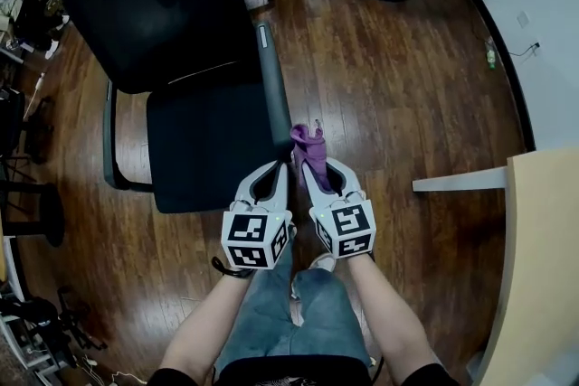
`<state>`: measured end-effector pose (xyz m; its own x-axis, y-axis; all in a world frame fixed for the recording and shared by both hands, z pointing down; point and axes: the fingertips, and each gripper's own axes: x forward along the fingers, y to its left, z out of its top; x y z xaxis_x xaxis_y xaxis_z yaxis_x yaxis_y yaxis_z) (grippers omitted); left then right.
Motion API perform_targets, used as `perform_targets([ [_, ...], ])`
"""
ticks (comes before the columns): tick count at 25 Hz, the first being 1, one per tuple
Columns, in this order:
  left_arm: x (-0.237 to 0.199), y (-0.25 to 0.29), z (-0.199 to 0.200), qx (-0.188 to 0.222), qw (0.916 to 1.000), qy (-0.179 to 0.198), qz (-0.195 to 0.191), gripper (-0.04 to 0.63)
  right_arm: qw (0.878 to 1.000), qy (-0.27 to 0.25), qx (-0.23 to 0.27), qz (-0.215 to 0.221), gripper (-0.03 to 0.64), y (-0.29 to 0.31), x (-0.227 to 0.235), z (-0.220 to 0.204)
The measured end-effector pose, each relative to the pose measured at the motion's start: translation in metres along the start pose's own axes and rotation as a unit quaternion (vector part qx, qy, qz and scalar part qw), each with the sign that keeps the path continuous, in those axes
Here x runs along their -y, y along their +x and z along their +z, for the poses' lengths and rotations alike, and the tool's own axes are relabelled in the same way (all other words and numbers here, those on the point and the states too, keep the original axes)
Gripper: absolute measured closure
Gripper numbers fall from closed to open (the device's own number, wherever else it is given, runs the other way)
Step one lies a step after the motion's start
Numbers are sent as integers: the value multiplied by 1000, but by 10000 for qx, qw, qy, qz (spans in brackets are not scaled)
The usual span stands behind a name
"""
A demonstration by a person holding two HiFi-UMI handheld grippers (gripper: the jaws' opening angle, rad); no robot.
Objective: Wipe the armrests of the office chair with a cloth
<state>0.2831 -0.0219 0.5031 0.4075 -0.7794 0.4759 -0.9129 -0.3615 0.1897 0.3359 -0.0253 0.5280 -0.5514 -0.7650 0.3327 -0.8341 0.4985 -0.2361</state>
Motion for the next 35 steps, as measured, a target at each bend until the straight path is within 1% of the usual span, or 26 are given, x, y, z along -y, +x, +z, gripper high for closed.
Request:
perform_targets([
  [4, -5, -16, 24, 145, 9998, -78, 57, 591, 9997, -182, 126, 92, 543, -4, -16, 38],
  [9, -21, -31, 43, 226, 9995, -161, 118, 591, 9993, -253, 216, 180, 543, -1, -42, 67],
  [13, -44, -30, 60, 321, 9993, -159, 116, 591, 9990, -266, 305, 199, 543, 20, -60, 86],
  [17, -77, -20, 76, 355, 9993, -141, 54, 592, 9992, -239, 297, 138, 543, 55, -72, 97],
  [23, -130, 16, 101, 306, 9994, -144, -90, 591, 9997, -103, 223, -39, 543, 116, -74, 115],
  [28, -171, 46, 116, 200, 9994, -167, -232, 591, 9995, 43, 159, -252, 543, 172, -65, 125],
  [31, -195, 59, 121, 110, 9994, -161, -303, 591, 9980, 357, 134, -511, 543, 206, -53, 125],
  [35, -224, 71, 127, 16, 9988, -253, -415, 591, 9915, 888, 48, -949, 543, 249, -31, 116],
])
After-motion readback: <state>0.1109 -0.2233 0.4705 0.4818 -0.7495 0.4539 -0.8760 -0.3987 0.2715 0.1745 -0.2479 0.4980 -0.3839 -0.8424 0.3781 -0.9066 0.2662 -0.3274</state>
